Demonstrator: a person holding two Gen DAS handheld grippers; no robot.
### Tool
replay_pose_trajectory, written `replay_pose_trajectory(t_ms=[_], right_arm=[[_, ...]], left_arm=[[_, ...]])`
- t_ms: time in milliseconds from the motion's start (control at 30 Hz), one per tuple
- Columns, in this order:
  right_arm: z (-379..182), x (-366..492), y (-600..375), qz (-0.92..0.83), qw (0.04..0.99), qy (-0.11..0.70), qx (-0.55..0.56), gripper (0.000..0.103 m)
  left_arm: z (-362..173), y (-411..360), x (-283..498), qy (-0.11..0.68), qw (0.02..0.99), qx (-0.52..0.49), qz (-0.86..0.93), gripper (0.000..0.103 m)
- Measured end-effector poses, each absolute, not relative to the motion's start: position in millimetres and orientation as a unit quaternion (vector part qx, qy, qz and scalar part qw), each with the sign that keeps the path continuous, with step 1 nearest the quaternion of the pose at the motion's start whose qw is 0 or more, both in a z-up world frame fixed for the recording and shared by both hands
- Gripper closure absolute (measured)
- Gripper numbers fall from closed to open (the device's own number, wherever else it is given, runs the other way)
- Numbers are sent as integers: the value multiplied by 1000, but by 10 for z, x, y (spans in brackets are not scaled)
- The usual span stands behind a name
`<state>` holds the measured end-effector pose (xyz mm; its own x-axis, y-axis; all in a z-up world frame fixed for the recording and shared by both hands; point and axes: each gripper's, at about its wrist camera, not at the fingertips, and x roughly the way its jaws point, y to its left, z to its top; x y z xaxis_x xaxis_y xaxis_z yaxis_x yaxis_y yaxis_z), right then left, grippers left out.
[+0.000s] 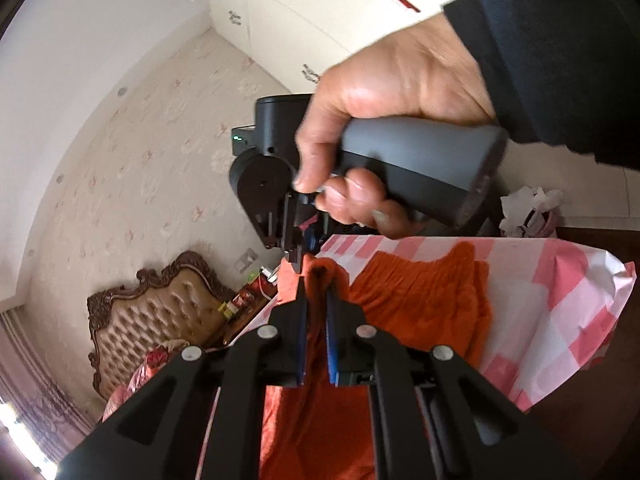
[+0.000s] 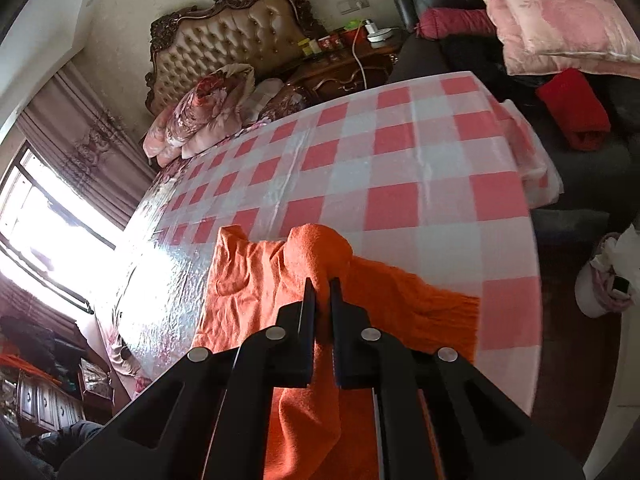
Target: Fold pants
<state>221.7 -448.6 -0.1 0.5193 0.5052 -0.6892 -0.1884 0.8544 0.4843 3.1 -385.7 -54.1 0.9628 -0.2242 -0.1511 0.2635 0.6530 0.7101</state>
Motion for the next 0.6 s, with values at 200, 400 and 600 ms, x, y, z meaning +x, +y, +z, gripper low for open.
replay_pose_trajectory(t_ms=[200,400,600], right_arm=[[-244,2231,-4853,187,845,457,204,95],[-579,2283,-5065,152,842,477,200,87],[-339,1969,-5084,87,886,432,143,67]], left_arm=[[-704,-4167,-34,27,899,408,-158,95],[-956,-4462,-1,59,883,418,-204,90],[-657,-4029,-192,80,889,363,-267,40]])
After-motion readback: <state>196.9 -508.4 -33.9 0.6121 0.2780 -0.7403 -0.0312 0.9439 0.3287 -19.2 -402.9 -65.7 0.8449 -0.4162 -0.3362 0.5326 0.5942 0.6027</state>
